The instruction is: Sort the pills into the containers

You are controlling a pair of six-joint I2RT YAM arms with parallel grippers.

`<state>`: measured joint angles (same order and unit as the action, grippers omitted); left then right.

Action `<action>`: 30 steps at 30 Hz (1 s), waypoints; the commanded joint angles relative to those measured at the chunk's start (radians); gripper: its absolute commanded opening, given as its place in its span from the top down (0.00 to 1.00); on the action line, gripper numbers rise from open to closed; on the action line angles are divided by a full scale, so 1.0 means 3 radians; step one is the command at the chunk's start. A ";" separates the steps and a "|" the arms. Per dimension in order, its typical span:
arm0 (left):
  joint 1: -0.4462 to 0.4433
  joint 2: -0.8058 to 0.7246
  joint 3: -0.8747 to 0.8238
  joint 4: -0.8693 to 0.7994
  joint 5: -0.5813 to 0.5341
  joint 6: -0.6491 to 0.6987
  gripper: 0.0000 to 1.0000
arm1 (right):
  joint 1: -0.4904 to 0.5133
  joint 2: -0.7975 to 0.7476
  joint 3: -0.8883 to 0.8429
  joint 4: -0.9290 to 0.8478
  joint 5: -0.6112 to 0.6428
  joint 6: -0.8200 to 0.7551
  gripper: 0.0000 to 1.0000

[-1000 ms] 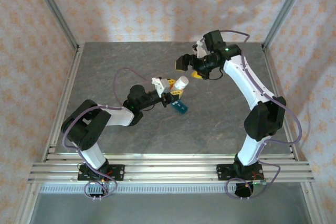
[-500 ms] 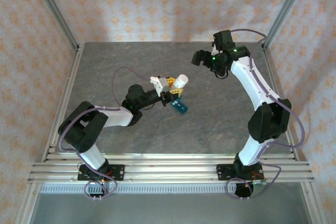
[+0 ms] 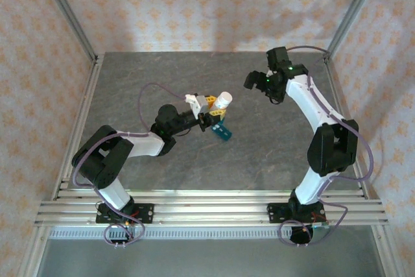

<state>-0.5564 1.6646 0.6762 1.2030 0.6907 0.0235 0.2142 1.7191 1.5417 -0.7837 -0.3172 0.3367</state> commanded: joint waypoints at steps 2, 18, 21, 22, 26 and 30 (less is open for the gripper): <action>-0.0034 -0.0049 0.0042 0.0226 -0.0072 -0.0011 1.00 | -0.0119 -0.0089 -0.0192 0.0269 -0.0573 0.0071 0.00; -0.0030 -0.0031 0.0016 0.0229 -0.0091 -0.0054 1.00 | -0.0049 -0.0877 -0.0808 0.0921 -0.1656 0.0282 0.23; -0.0030 -0.0024 0.0005 0.0229 -0.0098 -0.0063 1.00 | 0.0102 -0.1055 -0.0760 0.0759 -0.1589 0.0066 0.27; -0.0027 -0.0023 -0.0001 0.0229 -0.0098 -0.0067 1.00 | 0.0159 -0.1088 -0.0731 0.0696 -0.1548 0.0000 0.29; -0.0030 -0.0017 -0.0009 0.0229 -0.0088 -0.0069 1.00 | 0.0356 -0.1174 -0.0601 0.0469 -0.1331 -0.0216 0.33; -0.0028 -0.0023 -0.0019 0.0224 -0.0084 -0.0068 1.00 | 0.0475 -0.1177 -0.0520 0.0384 -0.1231 -0.0302 0.34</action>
<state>-0.5564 1.6646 0.6762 1.2030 0.6724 0.0151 0.3435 1.3808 1.3472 -0.6216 -0.7330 0.3004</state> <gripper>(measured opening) 0.432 0.662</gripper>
